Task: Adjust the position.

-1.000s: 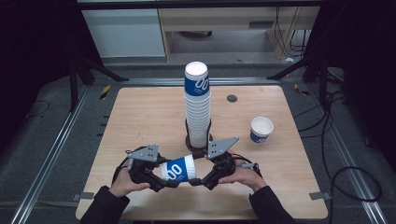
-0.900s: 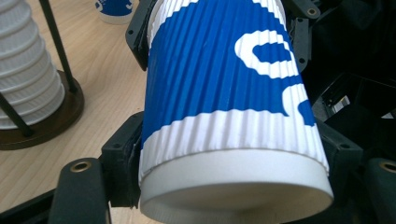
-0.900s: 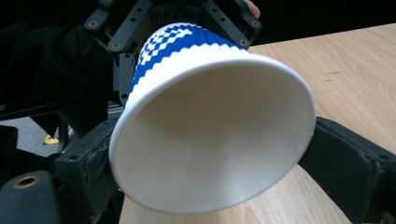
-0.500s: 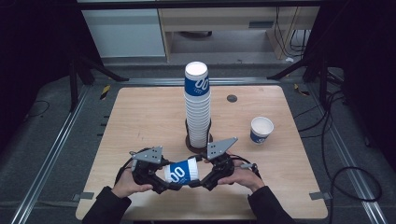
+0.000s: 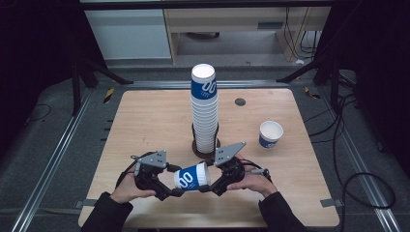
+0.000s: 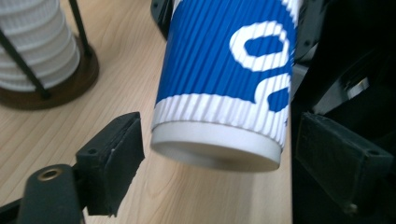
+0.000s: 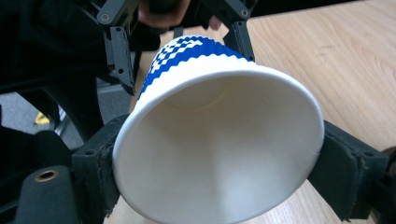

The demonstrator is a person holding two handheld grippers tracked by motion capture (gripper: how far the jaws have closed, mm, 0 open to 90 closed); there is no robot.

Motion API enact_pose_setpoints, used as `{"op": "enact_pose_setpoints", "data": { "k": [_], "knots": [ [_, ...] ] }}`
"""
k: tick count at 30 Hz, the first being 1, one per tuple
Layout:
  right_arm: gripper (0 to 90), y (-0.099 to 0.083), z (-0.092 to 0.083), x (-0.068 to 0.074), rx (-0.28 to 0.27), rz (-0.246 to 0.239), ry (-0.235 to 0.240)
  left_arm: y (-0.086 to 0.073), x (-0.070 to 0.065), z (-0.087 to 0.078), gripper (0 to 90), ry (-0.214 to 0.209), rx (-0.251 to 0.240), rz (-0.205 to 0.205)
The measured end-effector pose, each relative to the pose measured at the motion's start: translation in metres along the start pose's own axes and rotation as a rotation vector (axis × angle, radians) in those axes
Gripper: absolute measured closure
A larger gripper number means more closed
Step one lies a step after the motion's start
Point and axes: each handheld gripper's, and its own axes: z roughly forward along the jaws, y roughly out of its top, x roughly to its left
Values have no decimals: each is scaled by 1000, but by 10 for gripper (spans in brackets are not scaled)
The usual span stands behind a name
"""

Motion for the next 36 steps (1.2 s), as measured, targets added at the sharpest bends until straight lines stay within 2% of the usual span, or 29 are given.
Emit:
{"op": "enact_pose_setpoints", "data": {
  "k": [8,12,17,20,24,28,33,36],
  "knots": [
    [155,-2,18,4,120,-41,-7,-1,-5,18,140,12,171,38],
    [155,0,25,8,139,-58,11,-1,-8,26,158,8,228,59],
    [155,2,28,11,151,-69,27,-1,-10,29,263,-6,245,69],
    [154,1,28,11,157,-69,29,-1,-11,30,270,-7,247,72],
    [138,1,27,10,155,-61,26,-1,-10,29,271,-2,229,73],
    [86,3,23,8,113,-45,-5,-1,-7,24,272,13,181,58],
    [68,6,11,3,27,-3,-52,-1,-2,11,272,45,77,21],
    [67,8,5,-1,-34,25,-83,0,-1,5,272,66,6,12]
  ]
}}
